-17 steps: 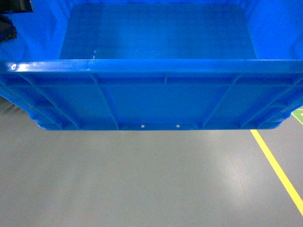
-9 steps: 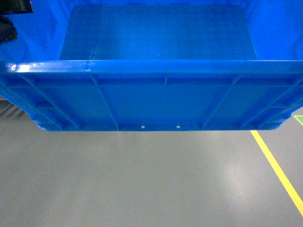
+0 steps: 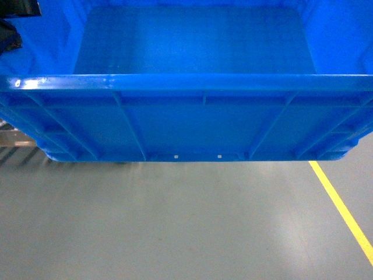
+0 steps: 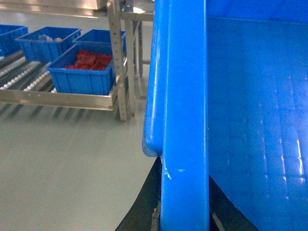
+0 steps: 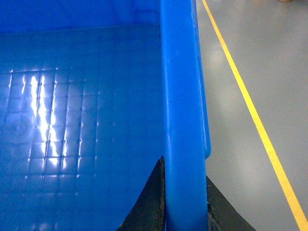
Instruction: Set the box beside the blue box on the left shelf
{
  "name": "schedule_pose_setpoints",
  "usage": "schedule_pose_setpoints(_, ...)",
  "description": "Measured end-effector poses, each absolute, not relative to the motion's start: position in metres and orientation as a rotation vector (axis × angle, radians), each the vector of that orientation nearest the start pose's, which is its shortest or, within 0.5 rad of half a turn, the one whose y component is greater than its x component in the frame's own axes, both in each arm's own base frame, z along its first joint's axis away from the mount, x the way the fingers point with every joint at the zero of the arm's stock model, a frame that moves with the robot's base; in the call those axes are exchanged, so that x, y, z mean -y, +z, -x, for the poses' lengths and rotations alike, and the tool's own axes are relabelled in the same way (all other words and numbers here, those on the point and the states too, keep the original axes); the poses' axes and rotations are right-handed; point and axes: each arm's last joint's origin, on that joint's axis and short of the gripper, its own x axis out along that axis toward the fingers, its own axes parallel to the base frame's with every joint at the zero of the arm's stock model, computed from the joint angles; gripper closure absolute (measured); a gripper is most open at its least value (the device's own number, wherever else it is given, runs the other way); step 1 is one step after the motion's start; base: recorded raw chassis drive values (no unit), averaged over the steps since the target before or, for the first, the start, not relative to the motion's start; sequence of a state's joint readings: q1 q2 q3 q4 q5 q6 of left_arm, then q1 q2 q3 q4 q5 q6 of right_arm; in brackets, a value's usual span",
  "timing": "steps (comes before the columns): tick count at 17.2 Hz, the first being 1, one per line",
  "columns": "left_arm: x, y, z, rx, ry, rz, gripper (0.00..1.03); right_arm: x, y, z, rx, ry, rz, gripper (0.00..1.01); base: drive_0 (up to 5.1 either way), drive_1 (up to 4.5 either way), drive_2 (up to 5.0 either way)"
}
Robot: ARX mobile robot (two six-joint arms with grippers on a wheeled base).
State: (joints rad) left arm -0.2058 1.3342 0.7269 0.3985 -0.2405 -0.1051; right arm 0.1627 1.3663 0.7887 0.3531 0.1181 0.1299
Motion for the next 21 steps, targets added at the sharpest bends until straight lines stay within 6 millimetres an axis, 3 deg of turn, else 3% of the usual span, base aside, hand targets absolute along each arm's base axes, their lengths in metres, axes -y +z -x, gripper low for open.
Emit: schedule_pose_setpoints(21,0.0519,0.2496,-0.2826,-0.203,0.046,0.057,0.95,-0.0451,0.2567,-0.2951,-0.228,0.030,-0.097,0.92,0.1,4.32,-4.2)
